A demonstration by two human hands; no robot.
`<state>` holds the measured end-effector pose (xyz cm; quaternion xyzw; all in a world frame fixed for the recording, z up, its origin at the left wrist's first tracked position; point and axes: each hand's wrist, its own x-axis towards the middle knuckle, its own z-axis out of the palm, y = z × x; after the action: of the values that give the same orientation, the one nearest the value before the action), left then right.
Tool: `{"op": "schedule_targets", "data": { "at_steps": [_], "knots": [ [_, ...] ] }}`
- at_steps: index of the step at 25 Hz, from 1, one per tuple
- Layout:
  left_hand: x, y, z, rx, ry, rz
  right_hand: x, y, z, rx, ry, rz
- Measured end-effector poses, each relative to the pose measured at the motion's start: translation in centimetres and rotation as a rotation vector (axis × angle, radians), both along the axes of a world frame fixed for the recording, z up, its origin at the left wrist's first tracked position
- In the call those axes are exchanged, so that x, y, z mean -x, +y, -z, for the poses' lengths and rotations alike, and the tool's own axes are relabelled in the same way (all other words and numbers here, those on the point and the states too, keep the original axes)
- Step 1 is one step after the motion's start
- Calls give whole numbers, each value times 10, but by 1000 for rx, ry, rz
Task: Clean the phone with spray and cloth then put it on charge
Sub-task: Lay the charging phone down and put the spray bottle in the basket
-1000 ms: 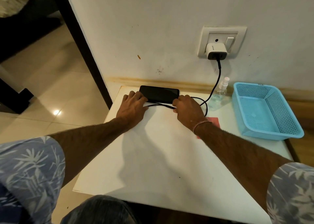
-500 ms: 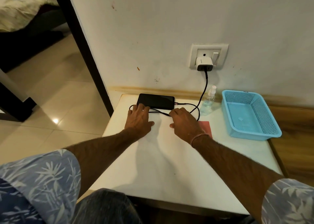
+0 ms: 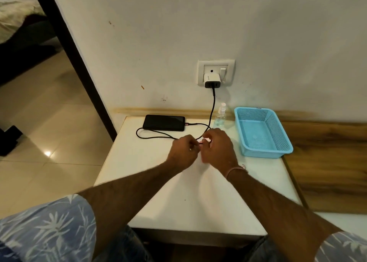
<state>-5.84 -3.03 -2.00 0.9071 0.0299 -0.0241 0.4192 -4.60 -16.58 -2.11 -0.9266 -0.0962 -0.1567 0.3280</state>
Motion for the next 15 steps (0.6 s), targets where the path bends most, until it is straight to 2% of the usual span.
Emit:
{"op": "schedule_targets", "data": {
  "at_steps": [3,6,9,12,15],
  "knots": [
    [-5,-43,-24,262,-12,33,-20,-20,-12,-302,47,264],
    [-22,-76,-37,507,145,-31,-43,-29,-23,-515,275,383],
    [-41,-87,-41,596,257,-99,-58,-31,-26,-506,415,354],
    [-57,-87,-34,661,259,-109,-66,-28,-23,-457,414,290],
    [-62,-88,-29,709,254,-86,-67,-26,-17,-506,392,246]
  ]
}}
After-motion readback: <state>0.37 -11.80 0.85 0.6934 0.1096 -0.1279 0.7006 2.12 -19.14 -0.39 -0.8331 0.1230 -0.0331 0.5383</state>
